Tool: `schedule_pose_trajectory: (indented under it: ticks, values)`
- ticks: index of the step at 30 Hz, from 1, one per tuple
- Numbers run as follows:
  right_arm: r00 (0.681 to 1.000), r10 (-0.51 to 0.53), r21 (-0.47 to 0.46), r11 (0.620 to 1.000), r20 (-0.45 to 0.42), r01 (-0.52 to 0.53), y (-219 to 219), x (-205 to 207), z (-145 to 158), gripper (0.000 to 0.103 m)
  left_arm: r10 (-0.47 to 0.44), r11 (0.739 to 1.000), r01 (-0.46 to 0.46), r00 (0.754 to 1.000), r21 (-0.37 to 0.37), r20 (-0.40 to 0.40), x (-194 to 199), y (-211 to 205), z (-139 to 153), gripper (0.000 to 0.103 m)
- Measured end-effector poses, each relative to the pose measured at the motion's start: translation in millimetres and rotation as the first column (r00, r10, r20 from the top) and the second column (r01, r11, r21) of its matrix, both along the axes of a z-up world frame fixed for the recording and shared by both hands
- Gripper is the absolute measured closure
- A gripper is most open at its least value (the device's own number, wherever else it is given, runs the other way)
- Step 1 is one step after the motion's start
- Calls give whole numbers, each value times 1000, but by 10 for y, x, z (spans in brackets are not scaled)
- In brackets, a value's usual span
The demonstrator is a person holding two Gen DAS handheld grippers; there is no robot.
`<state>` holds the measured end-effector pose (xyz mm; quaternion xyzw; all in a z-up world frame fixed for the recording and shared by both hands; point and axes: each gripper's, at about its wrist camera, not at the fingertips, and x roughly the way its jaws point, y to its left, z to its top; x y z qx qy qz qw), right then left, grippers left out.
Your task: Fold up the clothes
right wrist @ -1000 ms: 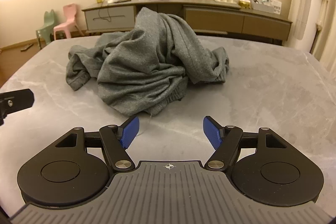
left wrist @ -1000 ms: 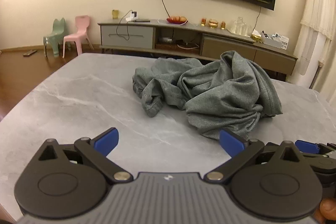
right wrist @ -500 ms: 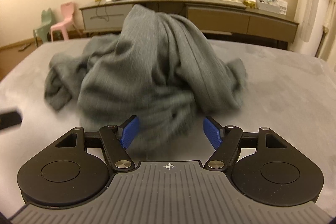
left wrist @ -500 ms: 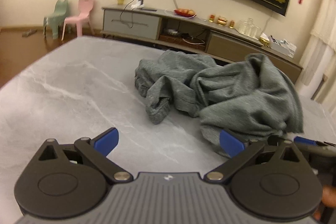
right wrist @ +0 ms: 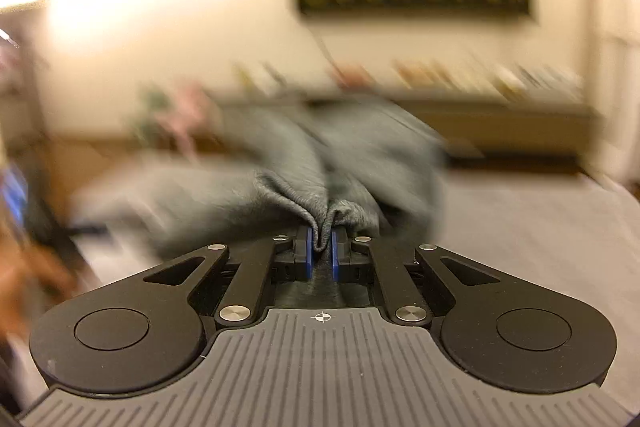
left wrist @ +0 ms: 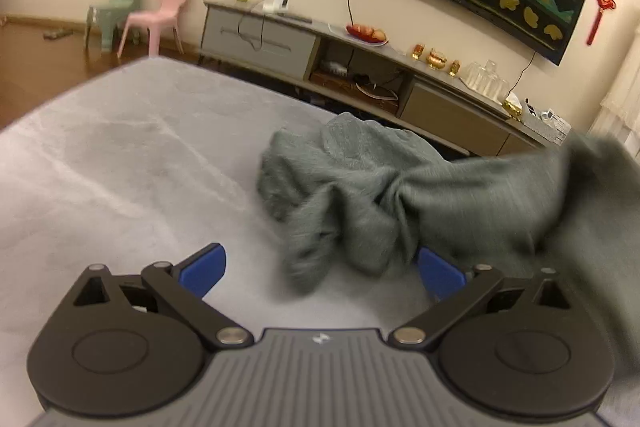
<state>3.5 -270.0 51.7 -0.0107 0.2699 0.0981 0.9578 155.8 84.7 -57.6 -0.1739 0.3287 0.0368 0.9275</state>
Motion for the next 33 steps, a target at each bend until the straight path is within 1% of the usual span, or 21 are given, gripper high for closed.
schedule_pose_trajectory:
  ticks: [2,5,6,7,8,9,11,13,15,16,17,19,20,22,23,25,27,29,30,31,33]
  values:
    - [984,-102,-42,994,-144,97,-224,114,-362,102,-17,1000,16,999,-25,-36,241,-102,-61,0]
    - [982,-105,-18,995,-160,103,-281,17,-453,102,50,998,-47,996,45,-74,576,-286,-158,3]
    - [985,-92,-6,996,-149,92,-255,-7,-420,102,46,997,-41,995,66,-84,675,-344,-181,25]
    - [987,-79,6,997,-138,80,-229,-31,-386,102,25,995,-16,995,94,-100,774,-394,-190,78]
    - [991,-66,22,997,-118,69,-214,-69,-338,103,8,994,6,992,112,-122,848,-405,-175,93]
    - [997,-58,60,996,-56,61,-248,-175,-219,103,17,996,-8,995,91,-96,833,-313,-62,95]
    - [997,-47,133,990,68,37,-316,-388,18,103,75,997,-76,997,26,25,657,-21,279,96]
    - [981,-13,152,988,192,-16,-317,-639,223,103,187,982,-186,967,-24,173,306,357,676,95]
    - [982,23,134,990,186,-48,-290,-693,206,102,338,936,-349,923,35,183,63,629,797,95]
    - [993,52,151,986,105,-68,-281,-582,87,97,355,929,-365,925,63,136,33,705,742,93]
    - [997,72,170,983,-7,-70,-263,-432,-72,89,351,931,-357,933,80,78,20,767,667,92]
    - [990,-32,161,985,-141,55,-282,-285,-363,80,299,954,-299,954,35,-9,-119,818,513,83]
    - [985,-65,176,980,-158,93,-307,-301,-426,79,285,958,-285,958,27,-15,-234,790,473,78]
    - [984,-86,215,969,-155,119,-340,-404,-457,69,271,962,-271,963,29,-2,-495,697,424,41]
    - [984,-92,227,966,-154,126,-351,-456,-467,61,262,965,-262,965,23,1,-587,639,409,37]
    - [982,-106,218,966,-159,139,-365,-521,-499,59,214,976,-214,977,-29,-8,-686,510,389,35]
    - [976,-127,195,967,-175,161,-357,-483,-519,56,141,984,-142,990,-108,-19,-734,369,371,32]
    - [971,-150,180,966,-187,184,-340,-399,-512,43,45,988,-47,999,-148,-15,-753,110,367,26]
    - [976,-151,174,969,-154,177,-335,-390,-440,41,-9,988,6,1000,-153,-18,-762,-75,371,20]
    - [981,-151,167,971,-122,170,-331,-381,-367,42,-74,986,69,997,-152,-24,-754,-289,366,19]
    - [987,-149,153,976,-55,156,-322,-362,-223,82,-185,974,177,982,-144,-44,-678,-674,333,20]
